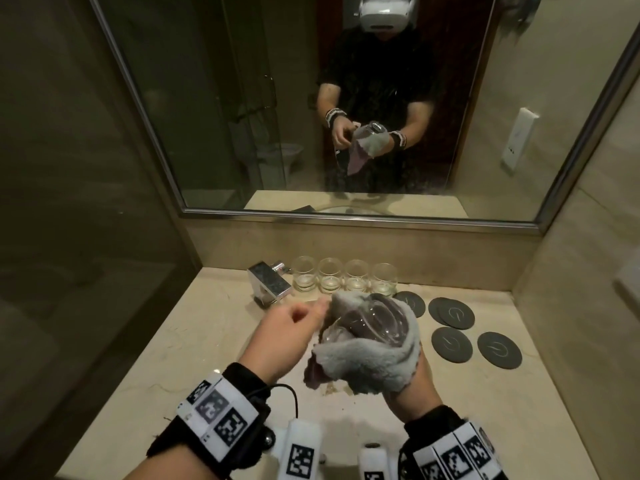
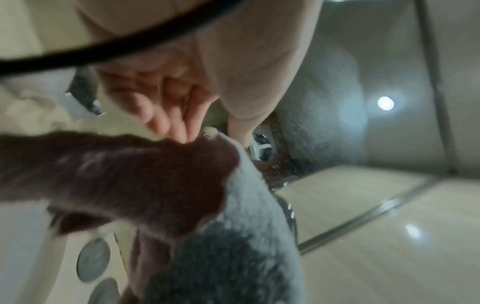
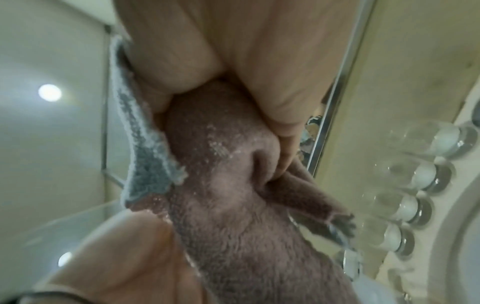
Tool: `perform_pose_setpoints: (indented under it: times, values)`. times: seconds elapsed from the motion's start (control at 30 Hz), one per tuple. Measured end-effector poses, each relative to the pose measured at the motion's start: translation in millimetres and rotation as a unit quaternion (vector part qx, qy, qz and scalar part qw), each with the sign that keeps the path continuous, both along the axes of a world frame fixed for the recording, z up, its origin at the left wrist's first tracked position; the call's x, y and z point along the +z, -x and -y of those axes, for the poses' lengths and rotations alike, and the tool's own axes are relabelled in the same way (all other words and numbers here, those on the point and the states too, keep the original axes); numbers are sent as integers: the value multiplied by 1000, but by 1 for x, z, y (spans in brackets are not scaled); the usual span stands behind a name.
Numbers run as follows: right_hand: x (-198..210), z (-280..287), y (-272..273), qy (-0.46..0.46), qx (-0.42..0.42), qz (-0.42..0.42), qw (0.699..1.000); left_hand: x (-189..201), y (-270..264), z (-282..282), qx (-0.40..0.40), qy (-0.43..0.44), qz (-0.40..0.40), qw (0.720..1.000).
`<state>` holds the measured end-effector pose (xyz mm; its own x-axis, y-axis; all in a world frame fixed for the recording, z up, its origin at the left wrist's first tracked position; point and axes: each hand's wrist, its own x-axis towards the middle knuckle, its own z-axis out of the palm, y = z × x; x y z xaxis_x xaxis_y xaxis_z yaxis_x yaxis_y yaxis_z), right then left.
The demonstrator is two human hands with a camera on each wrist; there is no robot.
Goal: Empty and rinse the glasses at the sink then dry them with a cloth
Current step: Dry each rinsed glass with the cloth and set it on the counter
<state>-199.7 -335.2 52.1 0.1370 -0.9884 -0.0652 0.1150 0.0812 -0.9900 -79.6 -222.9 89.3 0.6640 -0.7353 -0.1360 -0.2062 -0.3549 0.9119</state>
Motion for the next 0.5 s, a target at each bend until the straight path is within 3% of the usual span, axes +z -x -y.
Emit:
perform_pose_setpoints:
  times: [0.07,0.13,0.17,0.2,0.27,0.3,0.4,0.47,0.5]
  values:
    - [7,-6,-31,39,-117,53,991,-5,3,-2,-82,-15,-167,982]
    - [12,-21,-24,-30,-43,105,993,-3,5,-1,-108,38,-284,952]
    - [9,-25,-14,-84,-36,108,990,-1,5,-1,-95,74,-310,943]
    - [-1,-21,-6,-121,51,98,986,0,3,-1,-78,107,-306,943]
    - [-23,-1,20,-140,239,120,953,4,0,-3,-88,139,-192,968]
    - [-23,5,25,-137,281,136,940,6,0,-5,-119,135,-101,978]
    - [-11,2,21,-80,406,196,889,6,3,-11,-203,108,149,962]
    - [-6,1,22,-76,442,227,864,4,6,-13,-202,122,192,953]
    - [-6,3,25,-54,427,220,875,5,8,-12,-193,128,194,953]
